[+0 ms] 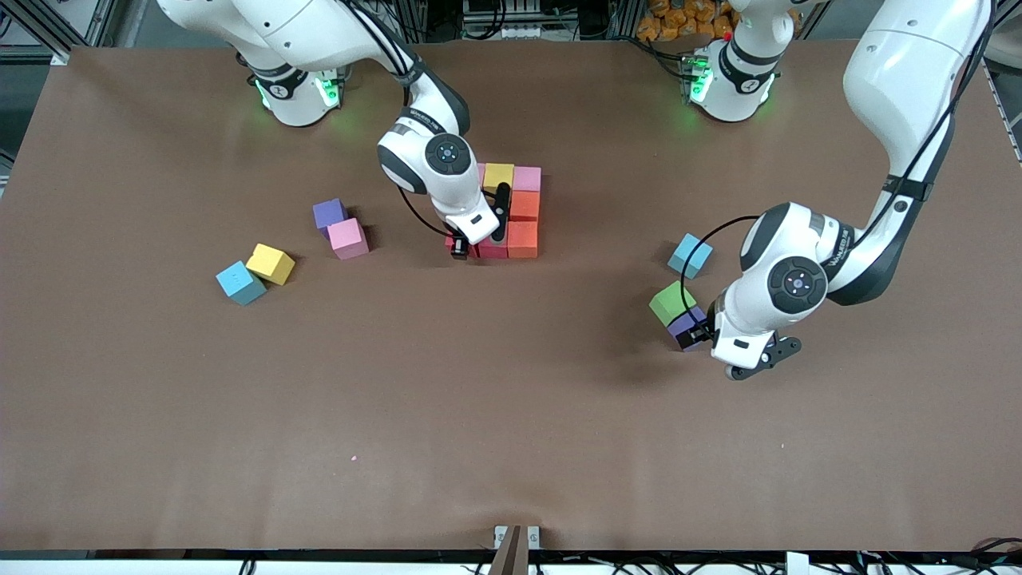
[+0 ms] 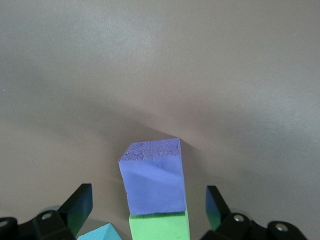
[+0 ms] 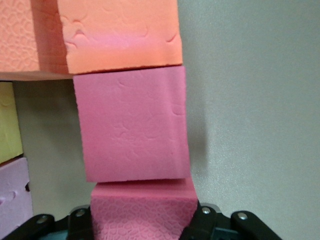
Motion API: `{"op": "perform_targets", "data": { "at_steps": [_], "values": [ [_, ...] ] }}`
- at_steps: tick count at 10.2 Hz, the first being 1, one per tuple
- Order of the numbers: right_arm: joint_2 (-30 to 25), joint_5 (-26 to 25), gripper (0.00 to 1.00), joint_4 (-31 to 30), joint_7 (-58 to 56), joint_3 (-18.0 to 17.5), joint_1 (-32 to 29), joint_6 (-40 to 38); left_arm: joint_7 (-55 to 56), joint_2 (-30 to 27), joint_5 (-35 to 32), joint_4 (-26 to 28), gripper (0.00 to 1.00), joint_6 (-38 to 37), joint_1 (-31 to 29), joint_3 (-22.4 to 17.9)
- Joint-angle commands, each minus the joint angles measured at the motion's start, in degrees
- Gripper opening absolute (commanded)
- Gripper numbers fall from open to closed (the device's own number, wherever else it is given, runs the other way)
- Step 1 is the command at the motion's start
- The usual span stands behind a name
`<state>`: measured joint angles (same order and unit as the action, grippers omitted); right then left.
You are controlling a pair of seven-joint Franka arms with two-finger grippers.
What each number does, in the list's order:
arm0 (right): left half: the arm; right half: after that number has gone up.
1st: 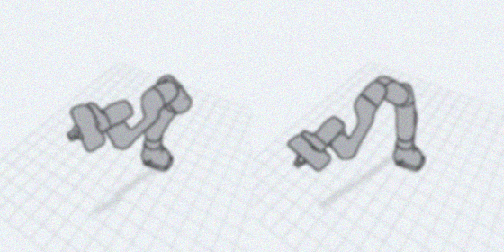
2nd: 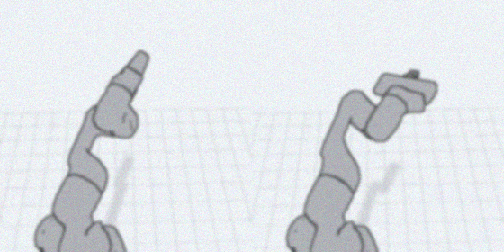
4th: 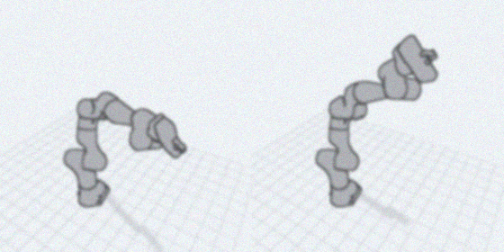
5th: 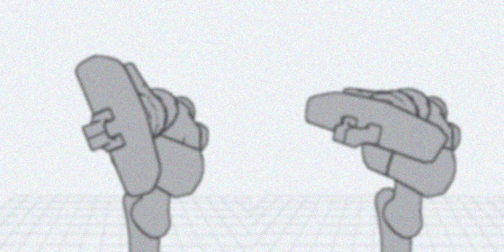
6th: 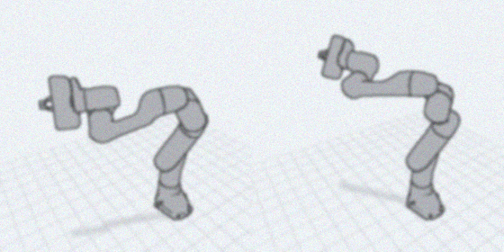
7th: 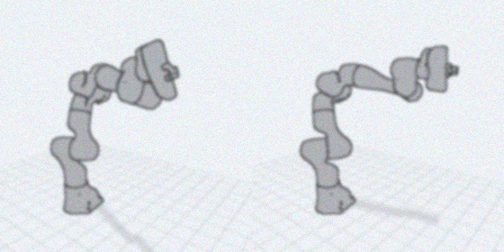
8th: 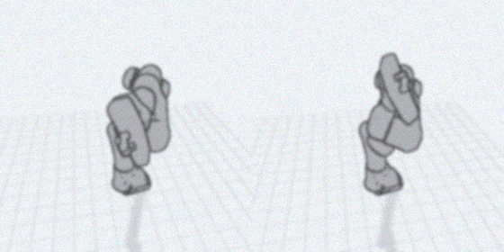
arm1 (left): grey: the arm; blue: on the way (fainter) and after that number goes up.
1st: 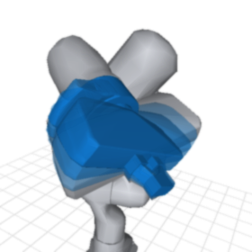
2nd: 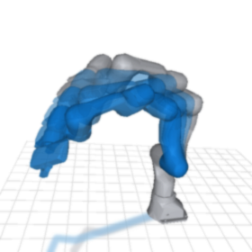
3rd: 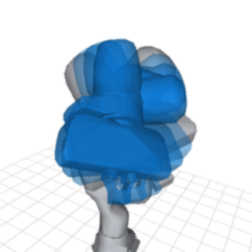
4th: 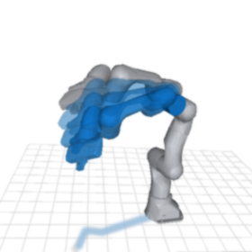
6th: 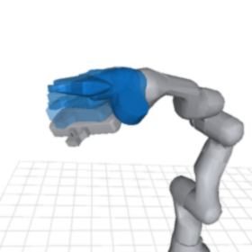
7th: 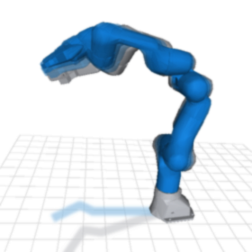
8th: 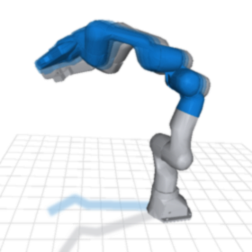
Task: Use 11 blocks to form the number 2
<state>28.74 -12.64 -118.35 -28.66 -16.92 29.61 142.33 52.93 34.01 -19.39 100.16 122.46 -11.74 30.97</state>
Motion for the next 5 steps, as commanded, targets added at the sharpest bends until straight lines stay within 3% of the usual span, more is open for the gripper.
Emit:
{"op": "perform_targets", "data": {
  "at_steps": [1, 5],
  "values": [
    [1.76, -1.16, 0.33, 0.84, 0.97, 0.05, 0.63, 1.19, 0.59, 1.14, 0.49, 0.91, 1.00, 1.54, -0.65, 0.32],
    [2.38, -1.07, 0.33, 0.84, 0.97, 0.13, 0.89, 2.33, 3.76, 2.20, 0.31, 1.53, 1.00, 3.39, -0.38, 0.32]
  ]
}}
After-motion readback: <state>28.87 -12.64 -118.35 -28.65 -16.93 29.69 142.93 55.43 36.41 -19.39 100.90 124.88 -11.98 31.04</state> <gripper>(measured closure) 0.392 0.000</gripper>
